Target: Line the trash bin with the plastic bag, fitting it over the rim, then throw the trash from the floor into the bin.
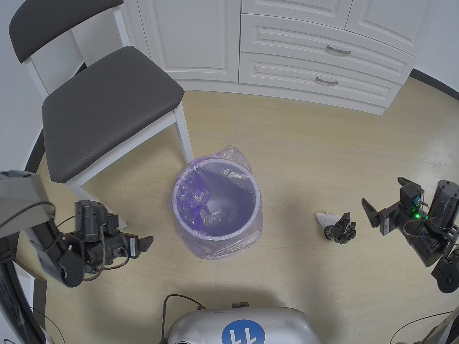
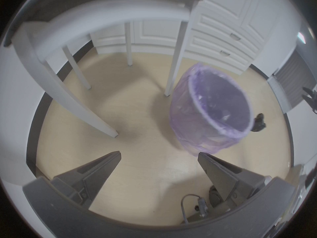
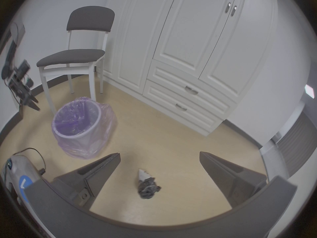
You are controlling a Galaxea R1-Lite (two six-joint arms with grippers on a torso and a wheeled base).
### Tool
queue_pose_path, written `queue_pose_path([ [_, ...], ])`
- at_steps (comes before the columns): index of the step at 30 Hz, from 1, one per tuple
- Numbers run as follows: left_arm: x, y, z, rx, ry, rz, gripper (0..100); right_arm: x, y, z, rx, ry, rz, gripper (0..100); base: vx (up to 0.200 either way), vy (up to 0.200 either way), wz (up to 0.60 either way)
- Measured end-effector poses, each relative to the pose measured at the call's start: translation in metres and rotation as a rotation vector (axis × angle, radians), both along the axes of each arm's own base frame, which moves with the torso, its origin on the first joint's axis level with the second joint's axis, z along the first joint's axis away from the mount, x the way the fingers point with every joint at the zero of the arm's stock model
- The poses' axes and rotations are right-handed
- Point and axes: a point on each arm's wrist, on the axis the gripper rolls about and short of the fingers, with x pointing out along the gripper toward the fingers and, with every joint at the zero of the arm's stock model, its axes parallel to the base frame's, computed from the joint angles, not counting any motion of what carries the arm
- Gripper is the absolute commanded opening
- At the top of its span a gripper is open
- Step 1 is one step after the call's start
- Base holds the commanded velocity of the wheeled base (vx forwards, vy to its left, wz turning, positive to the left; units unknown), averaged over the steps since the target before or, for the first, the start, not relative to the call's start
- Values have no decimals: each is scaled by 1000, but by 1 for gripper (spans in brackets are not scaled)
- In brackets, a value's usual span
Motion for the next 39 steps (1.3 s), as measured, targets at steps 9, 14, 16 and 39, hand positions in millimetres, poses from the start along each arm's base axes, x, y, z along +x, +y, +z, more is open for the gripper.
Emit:
queue_pose_path([
  [9, -88, 16, 62, -32, -172, -105, 100, -39, -20, 32, -114, -156, -49, 100, 0, 0, 0],
  [14, -128, 22, 80, -48, -274, -135, 100, -58, -27, 51, -125, -265, -72, 100, 0, 0, 0],
  [16, -139, 23, 84, -53, -307, -148, 100, -63, -29, 60, -119, -309, -87, 100, 0, 0, 0],
  [39, -162, 20, 111, -64, -493, -185, 100, -117, -39, 101, 62, 76, -147, 100, 0, 0, 0],
])
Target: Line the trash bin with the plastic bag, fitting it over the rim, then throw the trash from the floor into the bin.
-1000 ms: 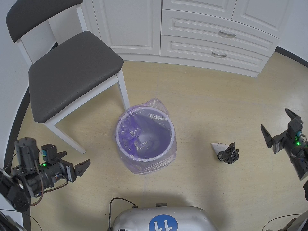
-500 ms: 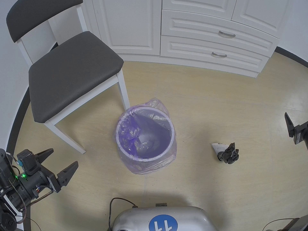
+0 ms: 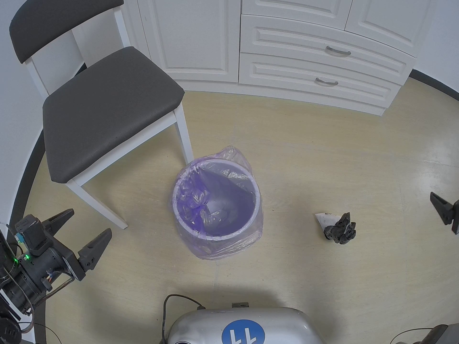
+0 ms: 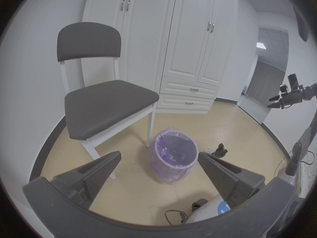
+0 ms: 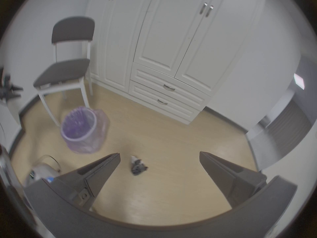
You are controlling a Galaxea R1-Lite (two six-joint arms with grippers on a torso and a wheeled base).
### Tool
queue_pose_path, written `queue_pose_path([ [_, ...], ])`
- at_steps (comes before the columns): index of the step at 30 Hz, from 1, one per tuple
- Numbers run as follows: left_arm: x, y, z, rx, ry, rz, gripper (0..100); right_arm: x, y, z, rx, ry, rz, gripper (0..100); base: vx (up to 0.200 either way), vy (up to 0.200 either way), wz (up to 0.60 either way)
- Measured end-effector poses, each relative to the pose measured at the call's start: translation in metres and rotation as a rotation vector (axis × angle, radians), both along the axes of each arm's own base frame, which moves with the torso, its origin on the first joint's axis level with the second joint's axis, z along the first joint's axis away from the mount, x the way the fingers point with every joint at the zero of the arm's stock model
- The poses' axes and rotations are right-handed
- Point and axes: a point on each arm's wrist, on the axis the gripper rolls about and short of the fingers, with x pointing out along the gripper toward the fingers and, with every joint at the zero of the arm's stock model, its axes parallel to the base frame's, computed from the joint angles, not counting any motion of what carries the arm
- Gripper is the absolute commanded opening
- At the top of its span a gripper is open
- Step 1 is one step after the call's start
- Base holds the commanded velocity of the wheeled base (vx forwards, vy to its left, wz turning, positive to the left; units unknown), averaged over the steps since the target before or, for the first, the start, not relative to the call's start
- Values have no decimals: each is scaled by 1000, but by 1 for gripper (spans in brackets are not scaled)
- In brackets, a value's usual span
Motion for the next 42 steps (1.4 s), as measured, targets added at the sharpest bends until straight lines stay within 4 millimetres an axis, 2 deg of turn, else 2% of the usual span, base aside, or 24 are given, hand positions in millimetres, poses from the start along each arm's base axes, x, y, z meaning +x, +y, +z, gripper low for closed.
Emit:
queue_pose_path([
  [8, -4, 1, 17, -21, -92, 13, 100, -29, 1, 62, 402, -100, 66, 100, 0, 0, 0],
  [10, -4, 1, 22, -26, -118, 41, 100, -30, 2, 72, 456, -116, 74, 100, 0, 0, 0],
  [14, -3, 2, 26, -26, -123, 85, 100, -27, 4, 78, 465, -112, 73, 100, 0, 0, 0],
  [22, 1, 1, 19, 8, 19, 91, 100, -14, 10, 63, 399, 52, 45, 100, 0, 0, 0],
  [31, 1, 2, 15, 49, 129, 119, 100, 26, 26, 35, 354, 247, 40, 100, 0, 0, 0],
  [42, 2, 1, 22, 53, 127, 134, 100, 68, 27, 2, 323, 430, 6, 100, 0, 0, 0],
])
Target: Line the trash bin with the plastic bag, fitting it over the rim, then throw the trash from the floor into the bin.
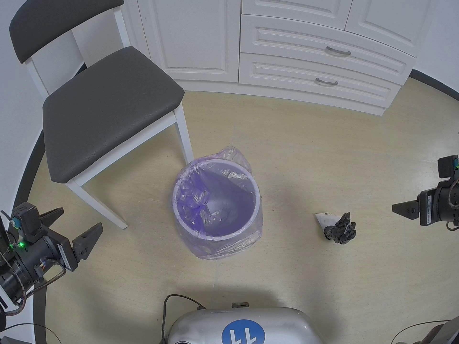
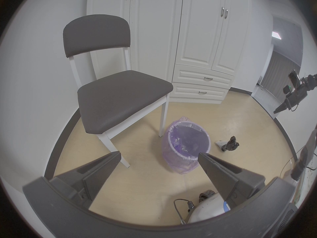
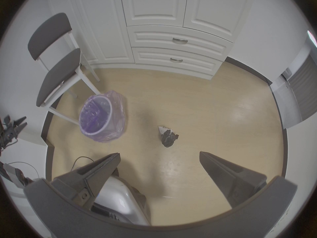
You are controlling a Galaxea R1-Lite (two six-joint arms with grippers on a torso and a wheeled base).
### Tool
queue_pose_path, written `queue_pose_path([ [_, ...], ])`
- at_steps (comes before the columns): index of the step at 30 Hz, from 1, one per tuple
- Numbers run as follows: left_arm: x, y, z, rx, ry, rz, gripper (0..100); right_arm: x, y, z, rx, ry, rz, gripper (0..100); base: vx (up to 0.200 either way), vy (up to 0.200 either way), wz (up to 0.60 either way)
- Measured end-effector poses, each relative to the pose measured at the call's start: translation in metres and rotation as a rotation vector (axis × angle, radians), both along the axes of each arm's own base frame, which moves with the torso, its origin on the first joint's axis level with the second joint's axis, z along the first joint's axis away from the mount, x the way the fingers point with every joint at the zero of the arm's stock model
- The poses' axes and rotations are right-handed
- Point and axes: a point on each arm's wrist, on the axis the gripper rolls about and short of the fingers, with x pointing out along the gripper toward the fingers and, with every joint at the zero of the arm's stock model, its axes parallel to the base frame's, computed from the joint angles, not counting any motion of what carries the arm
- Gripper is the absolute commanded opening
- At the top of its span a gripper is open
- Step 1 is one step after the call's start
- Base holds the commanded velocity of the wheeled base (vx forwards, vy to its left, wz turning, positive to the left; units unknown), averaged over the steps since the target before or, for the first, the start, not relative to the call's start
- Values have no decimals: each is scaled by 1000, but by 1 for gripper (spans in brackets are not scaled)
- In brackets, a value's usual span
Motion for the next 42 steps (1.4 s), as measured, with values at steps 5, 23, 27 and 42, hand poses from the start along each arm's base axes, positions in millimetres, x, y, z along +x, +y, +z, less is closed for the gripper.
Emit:
queue_pose_path([
  [5, 0, 0, 1, 0, -4, -3, 100, 12, 2, -14, -29, 14, 10, 100, 0, 0, 0],
  [23, -14, 4, 10, -15, -79, 0, 100, 61, -2, -82, -105, 99, 37, 100, 0, 0, 0],
  [27, -16, 4, 13, -21, -96, 2, 100, 80, -4, -96, -90, 74, 27, 100, 0, 0, 0],
  [42, -16, 5, 13, -27, -95, 4, 100, 137, -10, -172, -81, 60, -24, 100, 0, 0, 0],
])
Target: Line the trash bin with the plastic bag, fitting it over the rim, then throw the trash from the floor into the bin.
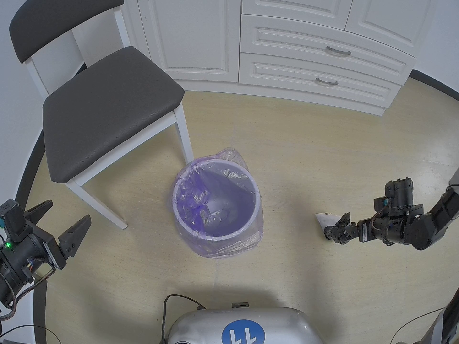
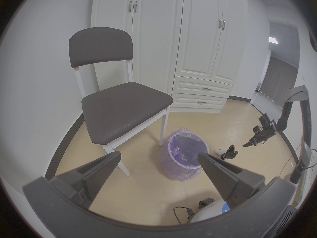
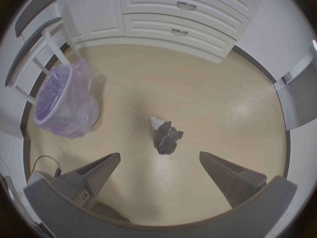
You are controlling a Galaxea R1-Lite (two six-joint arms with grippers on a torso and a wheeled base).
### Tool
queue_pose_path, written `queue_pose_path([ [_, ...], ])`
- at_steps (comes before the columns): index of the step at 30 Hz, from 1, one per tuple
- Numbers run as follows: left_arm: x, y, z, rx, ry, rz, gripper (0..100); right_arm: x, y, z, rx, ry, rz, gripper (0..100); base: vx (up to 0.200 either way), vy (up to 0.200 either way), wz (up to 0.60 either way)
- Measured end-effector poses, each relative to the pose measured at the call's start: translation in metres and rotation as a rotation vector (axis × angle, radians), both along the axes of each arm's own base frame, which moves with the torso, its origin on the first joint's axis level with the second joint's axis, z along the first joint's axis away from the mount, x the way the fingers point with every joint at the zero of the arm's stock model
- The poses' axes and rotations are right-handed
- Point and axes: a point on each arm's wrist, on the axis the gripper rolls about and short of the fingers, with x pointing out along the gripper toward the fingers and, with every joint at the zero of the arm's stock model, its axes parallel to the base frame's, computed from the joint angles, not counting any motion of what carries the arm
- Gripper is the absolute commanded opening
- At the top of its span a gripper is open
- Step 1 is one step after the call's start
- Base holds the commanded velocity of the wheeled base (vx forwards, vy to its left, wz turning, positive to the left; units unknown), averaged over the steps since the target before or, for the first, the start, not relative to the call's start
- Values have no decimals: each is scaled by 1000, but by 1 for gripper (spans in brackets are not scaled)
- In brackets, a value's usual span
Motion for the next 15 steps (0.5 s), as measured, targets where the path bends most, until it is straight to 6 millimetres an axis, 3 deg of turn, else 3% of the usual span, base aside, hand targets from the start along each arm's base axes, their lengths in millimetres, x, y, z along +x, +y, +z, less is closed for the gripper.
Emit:
queue_pose_path([
  [6, 0, 1, 0, 0, -1, 5, 100, 27, -5, -30, 14, -128, -25, 100, 0, 0, 0],
  [15, 0, 1, 0, 0, 0, 7, 100, 42, -10, -66, 22, -232, -38, 100, 0, 0, 0],
])
